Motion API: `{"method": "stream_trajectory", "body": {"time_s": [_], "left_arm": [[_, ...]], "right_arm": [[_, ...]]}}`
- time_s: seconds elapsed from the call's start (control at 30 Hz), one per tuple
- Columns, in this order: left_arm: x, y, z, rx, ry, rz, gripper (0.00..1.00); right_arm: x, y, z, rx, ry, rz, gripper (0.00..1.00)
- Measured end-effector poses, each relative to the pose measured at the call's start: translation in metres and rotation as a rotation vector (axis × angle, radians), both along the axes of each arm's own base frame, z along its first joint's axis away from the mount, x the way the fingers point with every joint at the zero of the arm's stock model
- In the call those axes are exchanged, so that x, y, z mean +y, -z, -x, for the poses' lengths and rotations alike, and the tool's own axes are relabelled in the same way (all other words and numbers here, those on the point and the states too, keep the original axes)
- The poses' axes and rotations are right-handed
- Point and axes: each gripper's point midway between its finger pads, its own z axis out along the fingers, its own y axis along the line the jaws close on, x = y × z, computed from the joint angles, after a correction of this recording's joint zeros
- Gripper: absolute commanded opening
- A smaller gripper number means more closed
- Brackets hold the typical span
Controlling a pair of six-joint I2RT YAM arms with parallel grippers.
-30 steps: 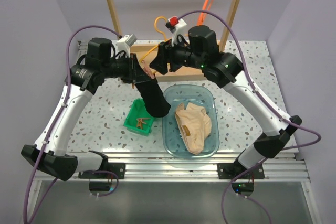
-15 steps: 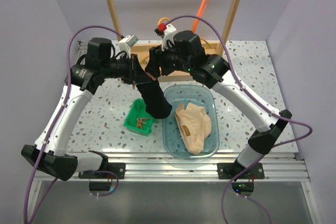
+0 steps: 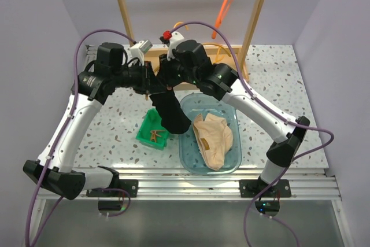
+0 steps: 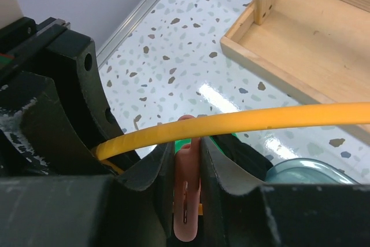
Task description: Remove the underwear clipped to the hanger
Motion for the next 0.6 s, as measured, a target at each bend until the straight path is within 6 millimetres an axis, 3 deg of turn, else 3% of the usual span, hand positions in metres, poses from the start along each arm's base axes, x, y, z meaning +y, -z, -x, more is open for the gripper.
{"method": "stream_trajectory", "body": {"time_s": [0.3, 0.6], "left_arm": [[-0.003, 0.001, 0.001, -0.001, 0.001, -0.007, 0.0], [0.001, -0.007, -0.014, -0.023, -0.054, -0.012, 0.0]], "right_arm": [[-0.019, -0.011, 0.005, -0.055, 0.07, -0.01, 0.16], [-0.04, -0.019, 0.012, -0.079, 0.11, -0.008, 0.17]]}}
